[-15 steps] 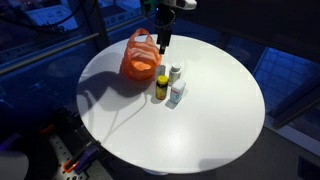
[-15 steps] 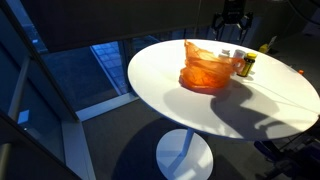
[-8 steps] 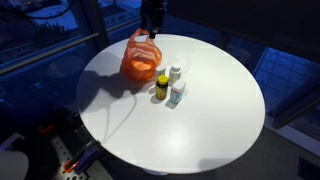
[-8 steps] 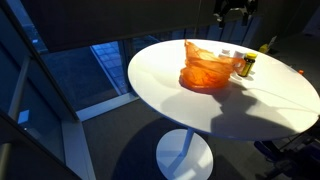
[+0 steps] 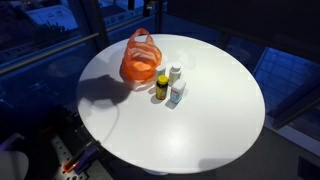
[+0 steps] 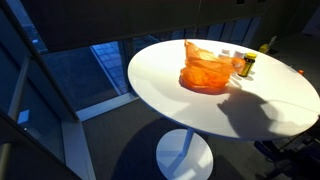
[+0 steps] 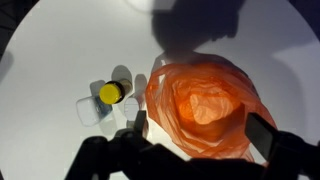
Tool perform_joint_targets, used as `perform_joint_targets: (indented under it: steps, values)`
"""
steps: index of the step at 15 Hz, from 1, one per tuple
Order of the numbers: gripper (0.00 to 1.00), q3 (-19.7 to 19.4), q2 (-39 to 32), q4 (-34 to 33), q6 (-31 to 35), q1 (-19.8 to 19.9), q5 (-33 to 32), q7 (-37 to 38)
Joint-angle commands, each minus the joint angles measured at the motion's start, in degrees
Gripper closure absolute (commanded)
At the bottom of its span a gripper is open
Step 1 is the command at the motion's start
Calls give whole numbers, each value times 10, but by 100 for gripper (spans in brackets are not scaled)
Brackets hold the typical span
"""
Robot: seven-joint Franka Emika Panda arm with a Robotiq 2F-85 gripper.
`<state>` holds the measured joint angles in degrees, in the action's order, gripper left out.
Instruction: Remove the white bottle from the plastic bag and put it on the table
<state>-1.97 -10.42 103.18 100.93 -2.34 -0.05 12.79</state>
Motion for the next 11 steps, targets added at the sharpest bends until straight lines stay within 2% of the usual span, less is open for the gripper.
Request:
perform_joint_targets:
  steps: [1,7,11]
  values:
    - [0,8,73,57,16,4,-12,-23]
    - [0,13,135,95,21,8,-7,-34]
    - [0,14,123,80,7,8,-2,-21]
